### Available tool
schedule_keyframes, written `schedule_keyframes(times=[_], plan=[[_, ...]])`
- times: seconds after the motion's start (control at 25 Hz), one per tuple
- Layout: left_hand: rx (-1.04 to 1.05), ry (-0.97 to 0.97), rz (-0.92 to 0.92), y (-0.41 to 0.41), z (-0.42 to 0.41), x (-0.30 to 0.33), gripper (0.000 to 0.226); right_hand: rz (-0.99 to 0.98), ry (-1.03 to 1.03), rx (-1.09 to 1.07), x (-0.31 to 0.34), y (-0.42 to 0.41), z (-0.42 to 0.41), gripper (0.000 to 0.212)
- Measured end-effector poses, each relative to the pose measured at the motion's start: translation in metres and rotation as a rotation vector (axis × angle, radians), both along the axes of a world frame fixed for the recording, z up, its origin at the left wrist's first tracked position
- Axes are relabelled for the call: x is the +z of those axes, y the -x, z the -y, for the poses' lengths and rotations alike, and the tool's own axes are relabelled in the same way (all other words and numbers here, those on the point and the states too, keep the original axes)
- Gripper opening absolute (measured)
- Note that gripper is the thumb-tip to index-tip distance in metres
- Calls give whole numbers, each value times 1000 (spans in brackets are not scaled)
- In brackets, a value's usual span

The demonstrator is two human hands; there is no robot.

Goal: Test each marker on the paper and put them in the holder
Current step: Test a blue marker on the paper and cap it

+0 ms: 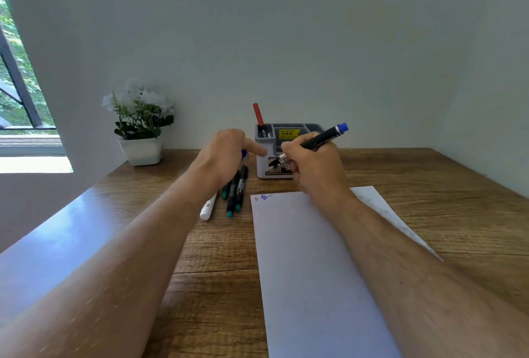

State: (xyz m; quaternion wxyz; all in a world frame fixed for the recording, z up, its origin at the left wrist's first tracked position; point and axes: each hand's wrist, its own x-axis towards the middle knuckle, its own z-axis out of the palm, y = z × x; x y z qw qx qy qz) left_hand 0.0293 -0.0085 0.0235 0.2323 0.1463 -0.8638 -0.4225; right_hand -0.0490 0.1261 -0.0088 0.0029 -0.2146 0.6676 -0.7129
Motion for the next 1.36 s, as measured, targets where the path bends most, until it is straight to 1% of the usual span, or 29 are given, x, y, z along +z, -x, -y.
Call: schedule_keyframes(times=[0.08,0.16,0.24,0.32,0.44,0.52,0.64,0.92,1.2,1.28,1.32,1.36], plan=[[-14,-343,-88,2,-2,1,34,54,133,78,5,-3,-4,8],[-41,-612,-145,4,-3,-2,38,71,218,130,8,-5,-7,7],[-18,-754,-164,2,-4,-5,36,110,293,161,10,-5,-8,6],[-20,-867,-198,0,-6,-5,30,159,344,186,10,-5,-9,13],[-58,-993,-268,1,-5,-6,20,183,354,172,10,-4,-8,18],[-59,-1017,-305,4,-2,-6,19,189,347,156,10,-3,-7,18],[-66,-977,-317,5,-2,-8,13,190,337,155,10,-4,-6,18],[-14,-872,-335,5,0,-9,23,195,379,169,9,-2,-6,20],[-57,-840,-316,6,-7,-10,17,189,357,182,8,-3,-4,16],[-46,-846,-344,7,-7,-10,18,135,335,162,9,-2,-6,10],[-28,-865,-373,7,-5,-11,19,71,295,138,9,-1,-7,10],[-2,-886,-407,7,-2,-11,20,-31,214,96,8,0,-8,12]])
